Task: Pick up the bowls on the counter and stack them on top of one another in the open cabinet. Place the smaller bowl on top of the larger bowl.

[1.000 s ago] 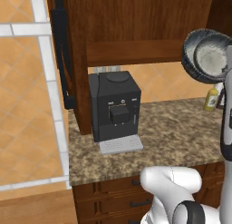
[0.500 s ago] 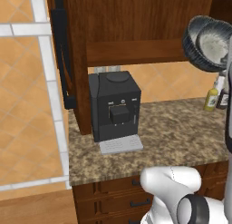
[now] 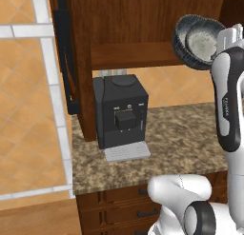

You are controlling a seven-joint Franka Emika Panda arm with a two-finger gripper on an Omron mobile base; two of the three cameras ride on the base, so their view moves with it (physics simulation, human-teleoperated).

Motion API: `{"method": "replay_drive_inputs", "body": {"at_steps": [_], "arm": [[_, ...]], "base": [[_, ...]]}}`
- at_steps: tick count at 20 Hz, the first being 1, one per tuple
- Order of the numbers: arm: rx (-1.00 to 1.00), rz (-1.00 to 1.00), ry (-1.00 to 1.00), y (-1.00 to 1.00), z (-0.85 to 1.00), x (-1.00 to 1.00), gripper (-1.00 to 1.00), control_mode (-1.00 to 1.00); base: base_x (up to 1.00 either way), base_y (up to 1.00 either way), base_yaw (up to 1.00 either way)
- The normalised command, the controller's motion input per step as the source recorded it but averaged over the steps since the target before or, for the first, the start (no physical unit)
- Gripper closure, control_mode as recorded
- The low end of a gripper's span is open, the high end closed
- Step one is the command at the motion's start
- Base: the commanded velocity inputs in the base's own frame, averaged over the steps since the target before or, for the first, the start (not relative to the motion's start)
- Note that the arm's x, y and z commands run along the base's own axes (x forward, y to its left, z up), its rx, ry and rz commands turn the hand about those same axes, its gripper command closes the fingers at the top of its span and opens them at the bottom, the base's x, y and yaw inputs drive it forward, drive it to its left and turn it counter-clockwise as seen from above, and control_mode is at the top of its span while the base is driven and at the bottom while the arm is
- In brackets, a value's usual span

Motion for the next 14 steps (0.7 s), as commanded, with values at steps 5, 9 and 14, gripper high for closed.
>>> {"method": "replay_drive_inputs", "body": {"at_steps": [5, 9, 14], "arm": [[-0.01, 0.0, 0.03, 0.31, 0.04, 0.91, 1.0, -1.0], [-0.01, 0.0, 0.12, 0.01, 0.06, 0.76, 1.0, -1.0], [0.0, 0.05, 0.14, -0.04, 0.0, 0.78, 1.0, -1.0]], "base": [[0.0, 0.0, 0.0], [0.0, 0.0, 0.0], [0.0, 0.0, 0.0]]}}
